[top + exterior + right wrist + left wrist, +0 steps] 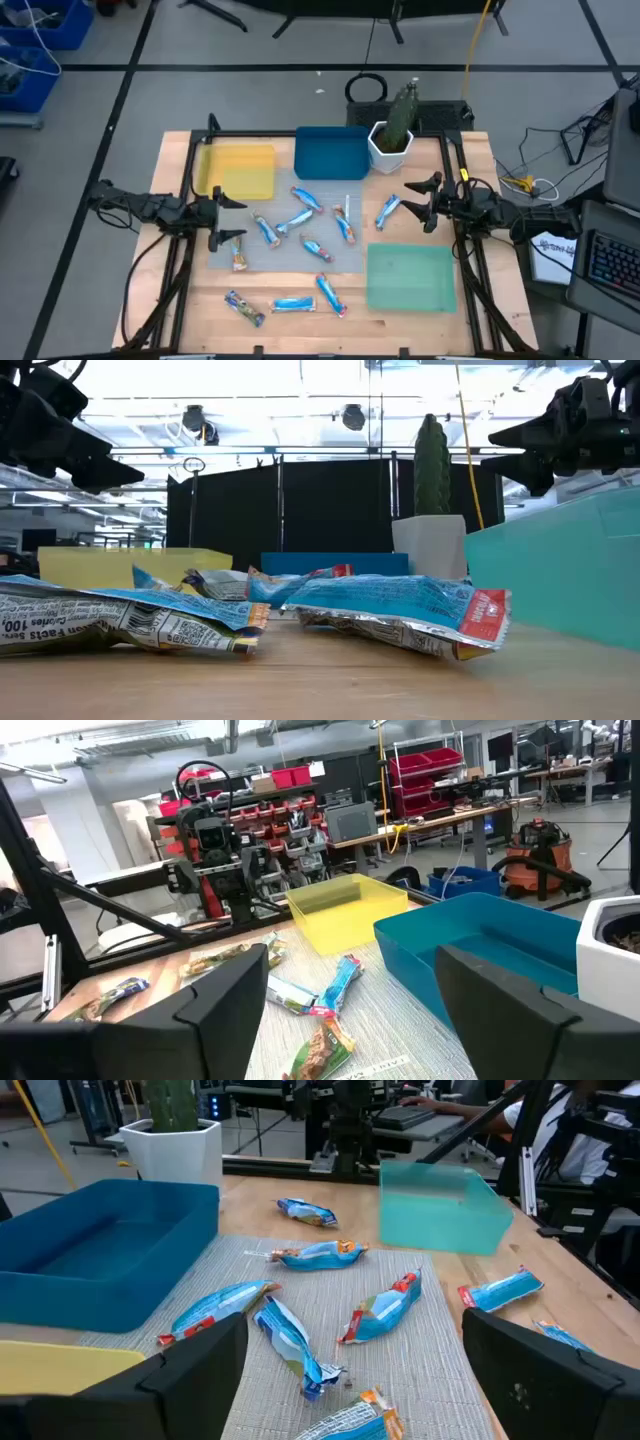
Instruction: Pick and place Granola Bars by type
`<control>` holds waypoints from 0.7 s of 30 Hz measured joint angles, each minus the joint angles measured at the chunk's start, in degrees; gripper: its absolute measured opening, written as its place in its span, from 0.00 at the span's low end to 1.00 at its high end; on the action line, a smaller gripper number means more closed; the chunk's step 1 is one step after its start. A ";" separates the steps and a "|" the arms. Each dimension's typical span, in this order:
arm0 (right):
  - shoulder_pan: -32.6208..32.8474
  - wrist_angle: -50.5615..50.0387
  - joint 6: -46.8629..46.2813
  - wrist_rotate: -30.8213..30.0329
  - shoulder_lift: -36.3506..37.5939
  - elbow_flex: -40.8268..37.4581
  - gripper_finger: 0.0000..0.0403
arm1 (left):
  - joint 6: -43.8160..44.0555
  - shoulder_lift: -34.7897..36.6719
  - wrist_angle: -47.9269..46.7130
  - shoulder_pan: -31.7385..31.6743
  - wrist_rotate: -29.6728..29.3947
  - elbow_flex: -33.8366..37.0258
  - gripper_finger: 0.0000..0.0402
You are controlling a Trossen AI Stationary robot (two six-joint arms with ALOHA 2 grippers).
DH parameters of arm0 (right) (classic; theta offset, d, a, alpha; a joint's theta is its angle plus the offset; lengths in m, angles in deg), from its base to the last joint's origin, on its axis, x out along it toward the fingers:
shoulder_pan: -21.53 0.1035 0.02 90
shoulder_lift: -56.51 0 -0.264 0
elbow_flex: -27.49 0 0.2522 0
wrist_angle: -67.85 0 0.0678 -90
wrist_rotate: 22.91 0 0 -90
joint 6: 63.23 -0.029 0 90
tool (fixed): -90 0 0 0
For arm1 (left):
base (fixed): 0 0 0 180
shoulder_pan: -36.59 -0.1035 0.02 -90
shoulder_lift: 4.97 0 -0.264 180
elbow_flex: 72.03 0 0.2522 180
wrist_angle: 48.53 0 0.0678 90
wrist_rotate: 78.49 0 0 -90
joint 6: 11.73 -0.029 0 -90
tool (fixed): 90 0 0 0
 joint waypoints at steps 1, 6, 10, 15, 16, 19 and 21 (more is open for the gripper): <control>0.00 -0.01 0.00 0.00 0.00 0.01 0.69 | -0.04 -0.01 -0.01 0.01 0.01 0.00 0.91; 0.00 -0.01 -0.02 0.00 0.00 0.01 0.69 | -0.03 -0.02 0.00 0.00 0.00 0.00 0.91; 0.00 -0.01 -0.02 0.00 -0.01 -0.01 0.69 | 0.00 -0.01 0.00 0.01 0.01 0.01 0.91; 0.00 -0.03 -0.03 0.04 0.00 0.01 0.69 | -0.03 -0.01 -0.01 0.01 0.01 0.00 0.91; 0.00 -0.01 0.01 0.00 -0.01 0.01 0.69 | -0.04 -0.01 0.00 0.01 0.02 0.00 0.91; -0.02 0.03 0.48 -0.24 0.00 0.01 0.69 | 0.00 -0.02 0.00 0.00 0.00 0.00 0.91; -0.02 -0.06 0.58 -0.24 0.00 0.00 0.69 | -0.04 -0.02 0.00 0.01 0.00 0.01 0.91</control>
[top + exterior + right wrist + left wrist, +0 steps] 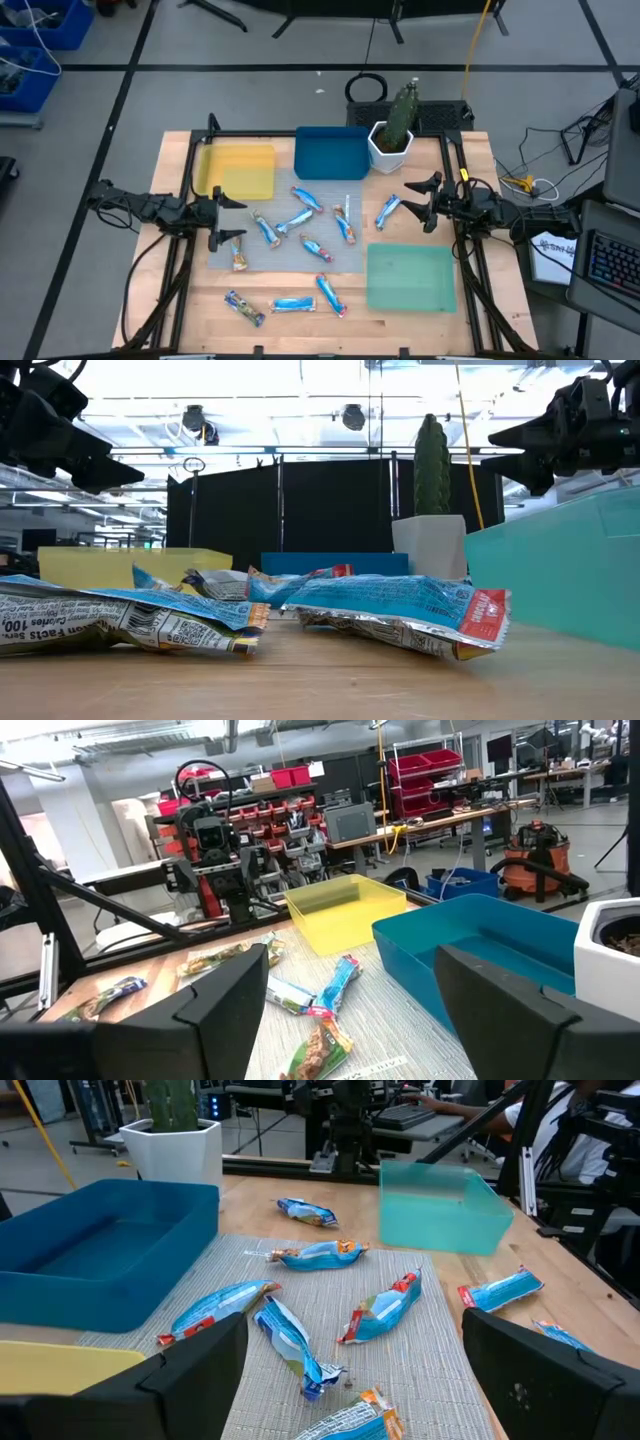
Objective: Pick and place Granola Bars by type
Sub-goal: Put the blue granola bar into the green bin
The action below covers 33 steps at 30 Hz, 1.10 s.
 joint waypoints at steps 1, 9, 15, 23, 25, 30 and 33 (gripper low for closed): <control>0.00 -0.17 0.00 -0.04 -0.01 -0.01 0.69 | 0.01 0.01 0.00 0.00 0.01 0.00 0.91; 0.00 -0.37 -0.45 0.06 -0.01 0.01 0.69 | 0.00 0.00 -0.01 -0.01 0.01 -0.01 0.91; 0.00 0.07 -0.01 0.04 0.01 -0.01 0.69 | 0.00 0.02 -0.01 -0.01 0.00 -0.01 0.91; 0.00 0.09 3.24 0.15 -0.01 -0.01 0.69 | 0.04 0.01 0.00 0.01 0.00 -0.01 0.91; 0.00 0.09 4.23 0.17 -0.01 -0.01 0.69 | 0.00 0.00 -0.01 0.00 0.01 -0.01 0.91; 0.00 0.06 5.49 0.20 -0.01 1.10 0.69 | 0.00 0.00 0.00 -0.01 0.02 0.00 0.91; 0.00 -0.43 5.47 0.21 -0.23 3.18 0.69 | 0.00 0.01 -0.01 0.00 0.00 -0.01 0.91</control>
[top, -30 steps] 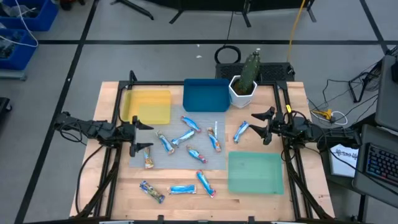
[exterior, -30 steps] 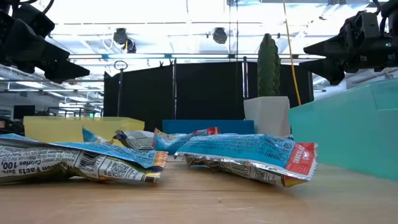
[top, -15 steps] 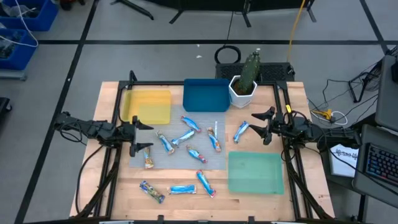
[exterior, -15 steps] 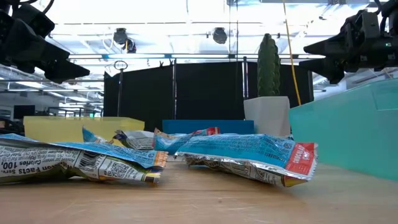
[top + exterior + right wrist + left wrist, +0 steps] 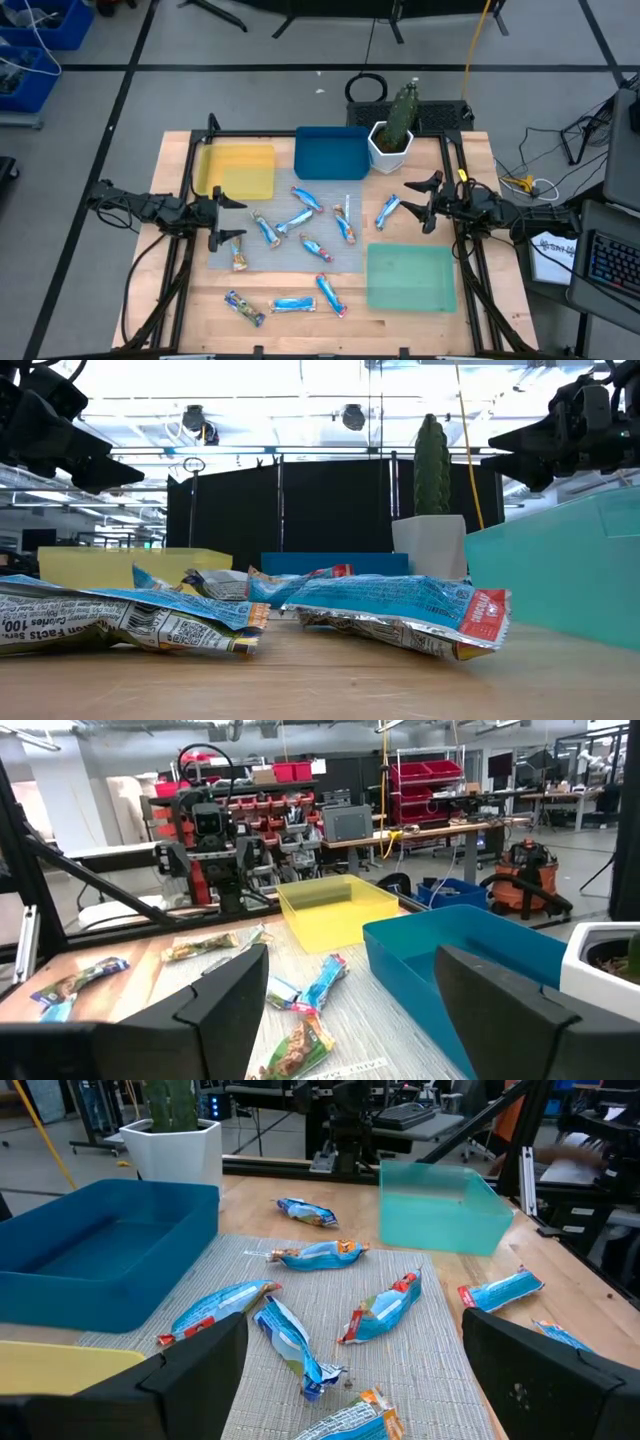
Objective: Pick and place Granola Bars by type
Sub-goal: Put the blue granola bar into the green bin
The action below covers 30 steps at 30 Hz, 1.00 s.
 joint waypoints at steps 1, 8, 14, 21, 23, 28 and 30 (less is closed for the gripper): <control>0.00 -0.27 0.07 0.05 -0.39 0.57 0.69 | 0.00 0.00 0.01 0.00 0.01 0.00 0.91; 0.02 -6.77 0.23 1.74 -8.58 11.09 0.69 | -0.02 -0.01 0.01 0.00 0.01 0.01 0.91; 0.00 -9.75 2.35 5.55 -22.12 23.07 0.69 | -0.02 0.00 0.01 0.00 0.02 0.00 0.91; 0.00 -18.32 11.55 12.15 -37.16 39.95 0.69 | 0.04 -0.01 0.01 0.01 0.01 0.00 0.91; 0.02 -21.87 14.89 12.20 -40.83 44.97 0.69 | 0.00 -0.01 -0.01 0.01 0.00 0.00 0.91; 0.02 -30.79 25.25 11.66 -49.32 57.62 0.69 | 0.00 -0.01 -0.01 -0.01 0.02 0.00 0.91; 0.02 -34.34 29.94 9.45 -52.52 62.22 0.69 | 0.03 -0.01 0.01 0.01 0.02 0.01 0.91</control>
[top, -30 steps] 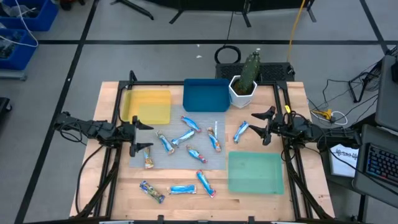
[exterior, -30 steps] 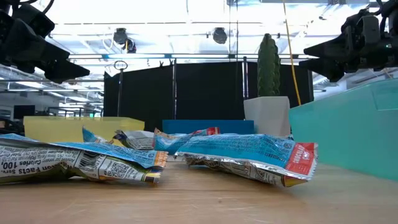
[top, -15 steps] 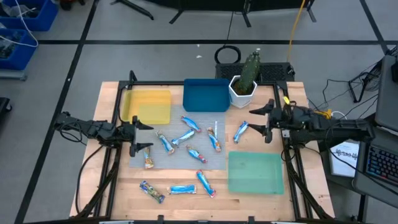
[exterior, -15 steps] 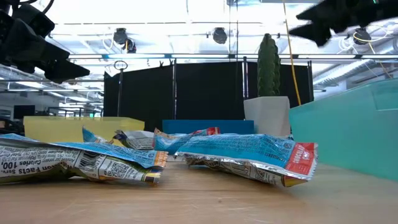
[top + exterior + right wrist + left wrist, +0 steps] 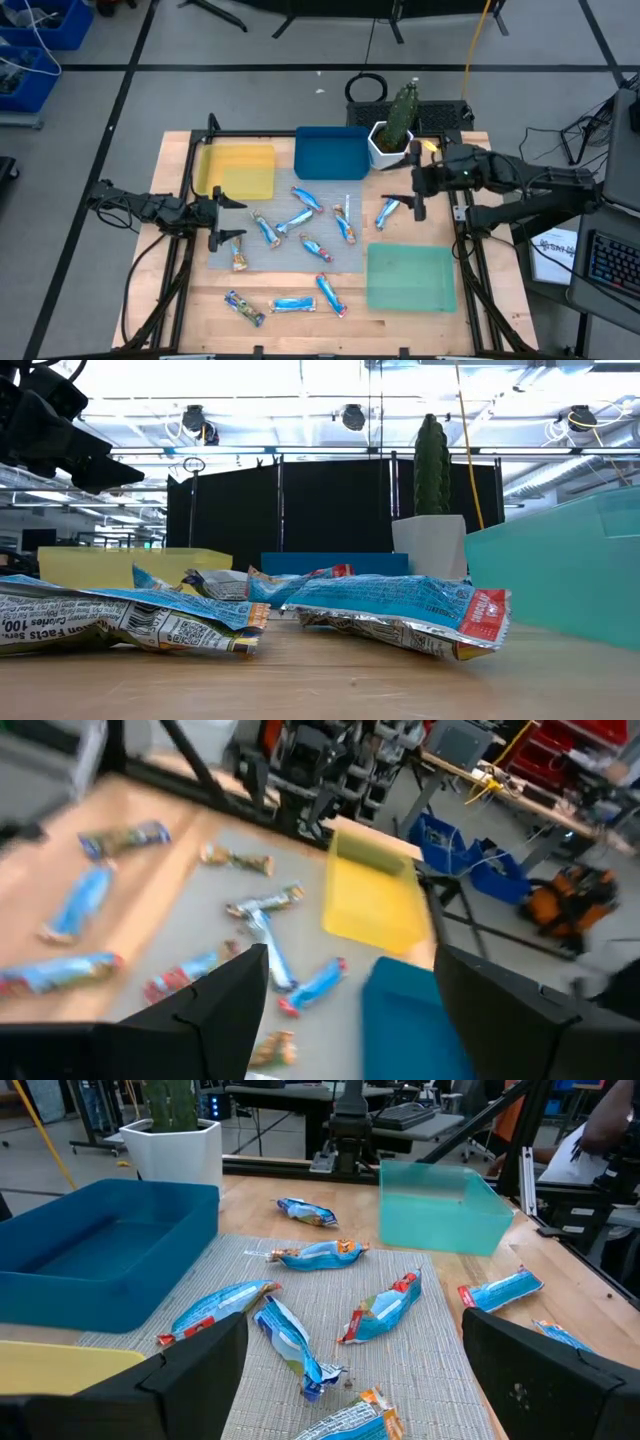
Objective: Pick and place Granola Bars by type
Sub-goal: Put the blue granola bar into the green bin
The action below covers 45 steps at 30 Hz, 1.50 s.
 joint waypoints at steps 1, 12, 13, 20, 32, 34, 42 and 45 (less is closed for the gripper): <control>0.00 -2.49 2.70 -0.70 -1.62 2.42 0.69 | 0.01 0.00 0.00 -0.01 -0.02 -0.01 0.91; 2.02 -23.79 17.29 -13.71 -12.39 15.75 0.75 | 0.00 0.00 0.00 -0.01 0.00 -0.01 0.91; 2.19 -25.08 17.64 -14.67 -12.80 15.76 0.76 | -0.03 0.00 -0.02 -0.01 0.00 0.01 0.91; 2.38 -34.27 18.34 -15.53 -16.26 15.54 0.87 | 0.01 0.00 -0.02 -0.01 0.00 -0.01 0.91; 2.38 -28.48 24.13 -10.88 -18.60 -2.84 0.85 | -0.01 -0.04 0.00 -0.01 0.00 0.00 0.91; 2.38 -24.99 25.57 -10.91 -18.60 -7.14 0.85 | -0.01 -0.04 -0.02 -0.01 0.00 -0.01 0.91; 2.38 -14.23 29.07 -10.86 -18.60 -18.81 0.86 | -0.01 -0.04 0.00 0.00 0.00 -0.01 0.91; 2.38 -10.77 30.72 -10.87 -19.33 -20.76 0.86 | 0.01 -0.04 -0.02 -0.01 0.00 -0.01 0.91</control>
